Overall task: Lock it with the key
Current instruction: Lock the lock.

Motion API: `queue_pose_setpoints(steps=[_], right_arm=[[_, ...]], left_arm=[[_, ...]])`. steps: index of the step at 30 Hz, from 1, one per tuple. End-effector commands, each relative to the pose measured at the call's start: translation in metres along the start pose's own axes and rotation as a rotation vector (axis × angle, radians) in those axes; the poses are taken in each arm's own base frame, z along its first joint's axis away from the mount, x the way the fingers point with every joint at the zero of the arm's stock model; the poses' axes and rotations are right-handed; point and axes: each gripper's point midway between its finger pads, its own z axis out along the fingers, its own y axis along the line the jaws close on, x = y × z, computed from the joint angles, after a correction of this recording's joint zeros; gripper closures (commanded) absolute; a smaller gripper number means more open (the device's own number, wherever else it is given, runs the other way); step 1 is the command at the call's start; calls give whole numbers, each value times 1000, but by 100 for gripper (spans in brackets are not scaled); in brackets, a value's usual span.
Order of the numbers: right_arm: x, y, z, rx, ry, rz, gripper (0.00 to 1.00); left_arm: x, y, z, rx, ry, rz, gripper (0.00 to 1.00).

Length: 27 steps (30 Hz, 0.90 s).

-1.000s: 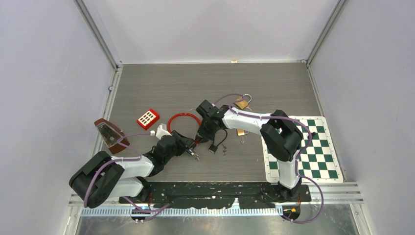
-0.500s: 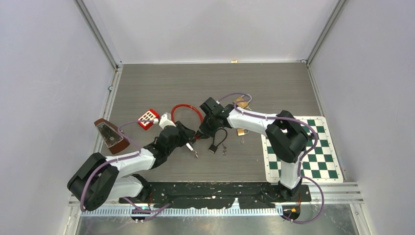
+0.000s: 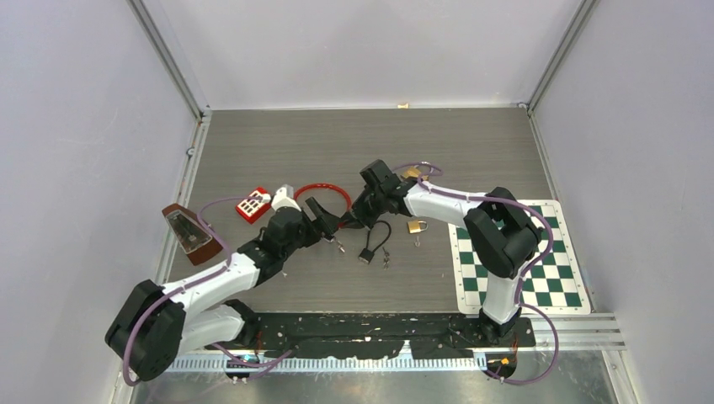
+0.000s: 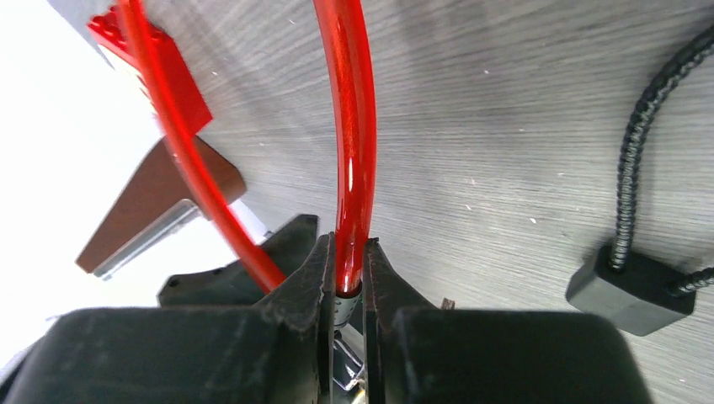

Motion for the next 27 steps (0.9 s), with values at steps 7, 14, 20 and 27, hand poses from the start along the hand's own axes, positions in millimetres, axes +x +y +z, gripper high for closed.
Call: queue_pose_setpoints(steps=[7, 14, 20, 27], right_arm=[[8, 59, -17, -211, 106, 45, 95], [6, 45, -14, -181, 131, 22, 95], [13, 21, -8, -129, 208, -36, 95], [22, -1, 0, -79, 266, -62, 95]], left_arm=[[-8, -17, -22, 29, 38, 65, 18], [-10, -19, -17, 76, 5, 11, 15], [-2, -15, -10, 102, 10, 0, 34], [16, -3, -2, 93, 53, -49, 46]])
